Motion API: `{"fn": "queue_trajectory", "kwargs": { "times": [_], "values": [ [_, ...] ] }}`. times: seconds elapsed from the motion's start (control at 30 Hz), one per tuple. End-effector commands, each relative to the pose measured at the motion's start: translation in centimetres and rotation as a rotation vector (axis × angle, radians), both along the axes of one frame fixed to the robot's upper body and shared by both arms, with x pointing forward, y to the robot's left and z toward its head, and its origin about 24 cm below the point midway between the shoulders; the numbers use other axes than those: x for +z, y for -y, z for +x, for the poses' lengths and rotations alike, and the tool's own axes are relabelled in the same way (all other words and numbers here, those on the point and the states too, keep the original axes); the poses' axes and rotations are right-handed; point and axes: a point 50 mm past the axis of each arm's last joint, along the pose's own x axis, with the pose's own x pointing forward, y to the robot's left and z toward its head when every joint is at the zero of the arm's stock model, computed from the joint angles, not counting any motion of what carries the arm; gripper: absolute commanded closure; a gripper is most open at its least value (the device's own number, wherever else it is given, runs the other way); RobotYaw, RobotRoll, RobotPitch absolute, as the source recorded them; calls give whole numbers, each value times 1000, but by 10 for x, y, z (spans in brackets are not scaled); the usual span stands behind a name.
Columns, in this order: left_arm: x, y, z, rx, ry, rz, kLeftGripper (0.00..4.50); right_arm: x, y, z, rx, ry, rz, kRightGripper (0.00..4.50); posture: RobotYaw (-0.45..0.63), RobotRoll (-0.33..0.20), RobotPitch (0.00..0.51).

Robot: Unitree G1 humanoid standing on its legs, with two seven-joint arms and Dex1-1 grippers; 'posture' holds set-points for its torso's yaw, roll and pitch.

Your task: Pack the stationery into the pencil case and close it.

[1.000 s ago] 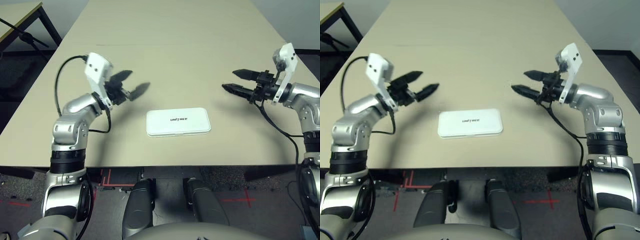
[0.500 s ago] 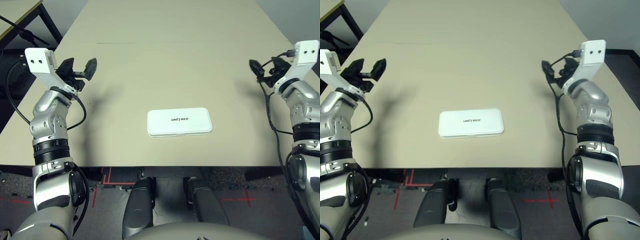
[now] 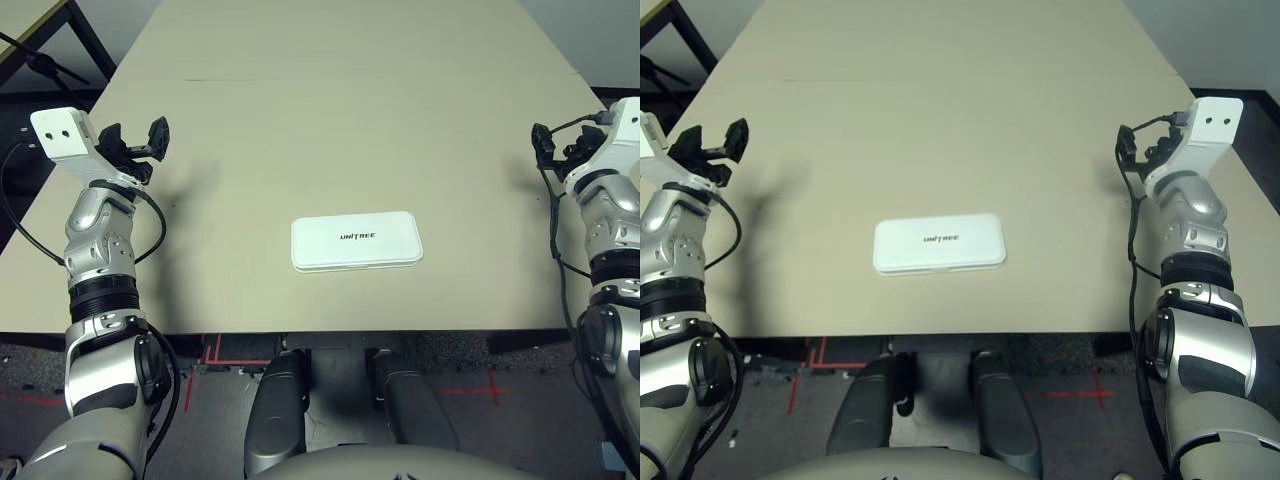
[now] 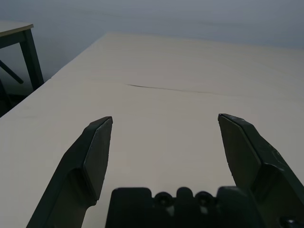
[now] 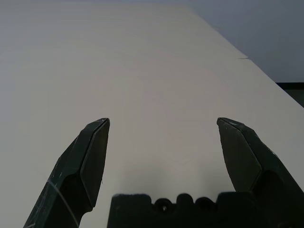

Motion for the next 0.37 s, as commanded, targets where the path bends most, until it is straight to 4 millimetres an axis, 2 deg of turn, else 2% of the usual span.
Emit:
{"fn": "queue_trajectory", "kwargs": {
  "times": [0.03, 0.37],
  "values": [
    [-5, -1, -1, 4, -12, -1, 31, -3, 5, -4, -10, 6, 13, 0, -6, 0, 225],
    [-8, 2, 0, -8, -15, -2, 31, 0, -2, 0, 23, 18, 1, 0, -9, 0, 211]
  ]
}}
